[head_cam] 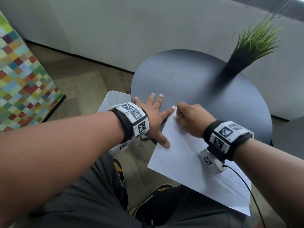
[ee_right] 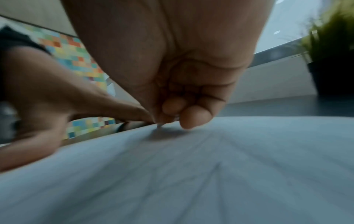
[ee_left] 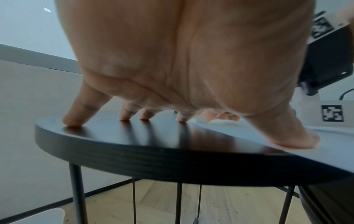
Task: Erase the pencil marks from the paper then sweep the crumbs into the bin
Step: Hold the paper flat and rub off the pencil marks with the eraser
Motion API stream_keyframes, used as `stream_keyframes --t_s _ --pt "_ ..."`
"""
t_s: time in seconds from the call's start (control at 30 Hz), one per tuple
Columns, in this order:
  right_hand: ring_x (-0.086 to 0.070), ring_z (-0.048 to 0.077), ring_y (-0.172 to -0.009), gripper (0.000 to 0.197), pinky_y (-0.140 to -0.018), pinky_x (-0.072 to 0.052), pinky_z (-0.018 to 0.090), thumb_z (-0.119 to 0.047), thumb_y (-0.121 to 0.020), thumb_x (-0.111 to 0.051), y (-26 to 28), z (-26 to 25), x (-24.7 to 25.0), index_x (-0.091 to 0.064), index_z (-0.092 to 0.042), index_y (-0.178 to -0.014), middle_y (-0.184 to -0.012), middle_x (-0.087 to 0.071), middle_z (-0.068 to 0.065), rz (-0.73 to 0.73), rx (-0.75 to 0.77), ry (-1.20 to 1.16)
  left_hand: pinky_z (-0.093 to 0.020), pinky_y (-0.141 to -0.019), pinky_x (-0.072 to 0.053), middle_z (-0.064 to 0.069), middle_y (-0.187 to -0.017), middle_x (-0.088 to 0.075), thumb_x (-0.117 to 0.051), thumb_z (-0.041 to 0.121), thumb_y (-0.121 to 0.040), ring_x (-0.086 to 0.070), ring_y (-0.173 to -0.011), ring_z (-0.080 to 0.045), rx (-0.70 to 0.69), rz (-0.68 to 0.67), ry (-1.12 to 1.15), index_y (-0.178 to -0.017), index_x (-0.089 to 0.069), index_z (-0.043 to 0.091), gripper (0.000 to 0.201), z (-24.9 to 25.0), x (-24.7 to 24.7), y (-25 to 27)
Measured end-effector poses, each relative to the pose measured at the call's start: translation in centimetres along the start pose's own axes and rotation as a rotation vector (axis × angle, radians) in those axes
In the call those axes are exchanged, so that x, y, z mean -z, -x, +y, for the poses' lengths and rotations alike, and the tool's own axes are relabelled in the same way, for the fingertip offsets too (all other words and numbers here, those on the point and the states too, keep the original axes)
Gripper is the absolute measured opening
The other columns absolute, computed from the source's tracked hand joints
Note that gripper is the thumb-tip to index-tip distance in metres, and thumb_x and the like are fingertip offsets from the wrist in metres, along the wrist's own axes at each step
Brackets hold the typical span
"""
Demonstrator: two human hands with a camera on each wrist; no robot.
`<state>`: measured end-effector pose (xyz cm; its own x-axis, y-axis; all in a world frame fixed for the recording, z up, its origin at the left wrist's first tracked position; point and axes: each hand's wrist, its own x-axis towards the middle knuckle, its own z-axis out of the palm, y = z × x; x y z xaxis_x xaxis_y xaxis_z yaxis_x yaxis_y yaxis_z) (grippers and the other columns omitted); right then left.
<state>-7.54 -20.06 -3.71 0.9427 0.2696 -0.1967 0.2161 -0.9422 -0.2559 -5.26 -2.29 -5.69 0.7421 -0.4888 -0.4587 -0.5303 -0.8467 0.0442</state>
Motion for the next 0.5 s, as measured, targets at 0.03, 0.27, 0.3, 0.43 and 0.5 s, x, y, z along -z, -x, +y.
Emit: stream_keyframes --t_s 0.03,0.27,0.3,0.43,0.5 --pt "-0.053 0.032 -0.069 0.010 -0.064 -0.050 0.038 -0.024 -0.089 -0.048 0.4 -0.4 -0.4 -0.050 -0.016 -0.095 -0.075 -0.059 0.007 -0.040 0.079 0.003 -0.077 -0.107 -0.008 -0.009 -0.161 0.025 -0.048 0.102 -0.042 0.018 -0.148 -0.036 -0.001 -0.005 -0.001 -0.148 0.017 0.048 0.136 0.0 0.1 0.1" --pt "-0.056 0.028 -0.076 0.008 -0.066 -0.045 0.032 -0.024 -0.090 -0.052 0.5 -0.2 0.4 -0.052 -0.017 -0.091 -0.078 -0.060 0.001 -0.028 -0.007 -0.052 -0.077 -0.105 -0.012 -0.009 -0.161 0.023 -0.050 0.102 -0.040 0.016 -0.149 -0.037 0.018 -0.001 -0.013 -0.149 0.019 0.045 0.141 0.4 0.5 -0.1" --pt "-0.055 0.028 -0.074 0.008 -0.065 -0.045 0.032 -0.024 -0.091 -0.051 0.7 -0.4 0.2 -0.051 -0.017 -0.092 -0.077 -0.060 0.003 -0.021 -0.002 -0.045 -0.077 -0.105 -0.013 -0.009 -0.162 0.021 -0.050 0.102 -0.039 0.015 -0.149 -0.037 0.021 0.002 -0.012 -0.149 0.018 0.045 0.141 0.4 0.5 0.0" --pt "-0.052 0.025 -0.072 0.004 -0.069 -0.047 0.035 -0.018 -0.088 -0.051 1.8 -1.8 -0.7 -0.051 -0.019 -0.092 -0.078 -0.059 0.001 -0.163 0.158 -0.023 -0.077 -0.105 -0.014 -0.008 -0.162 0.020 -0.052 0.101 -0.042 0.013 -0.149 -0.038 0.030 -0.003 -0.010 -0.149 0.016 0.046 0.139 0.6 0.7 0.2" --pt "-0.056 0.024 -0.078 0.005 -0.072 -0.048 0.034 -0.025 -0.089 -0.054 1.2 -1.1 -0.1 -0.053 -0.020 -0.090 -0.084 -0.063 0.001 -0.128 0.005 -0.083 -0.077 -0.103 -0.018 -0.005 -0.163 0.016 -0.052 0.099 -0.045 0.009 -0.150 -0.037 0.032 0.028 0.008 -0.147 0.018 0.050 0.133 0.6 0.8 0.1"
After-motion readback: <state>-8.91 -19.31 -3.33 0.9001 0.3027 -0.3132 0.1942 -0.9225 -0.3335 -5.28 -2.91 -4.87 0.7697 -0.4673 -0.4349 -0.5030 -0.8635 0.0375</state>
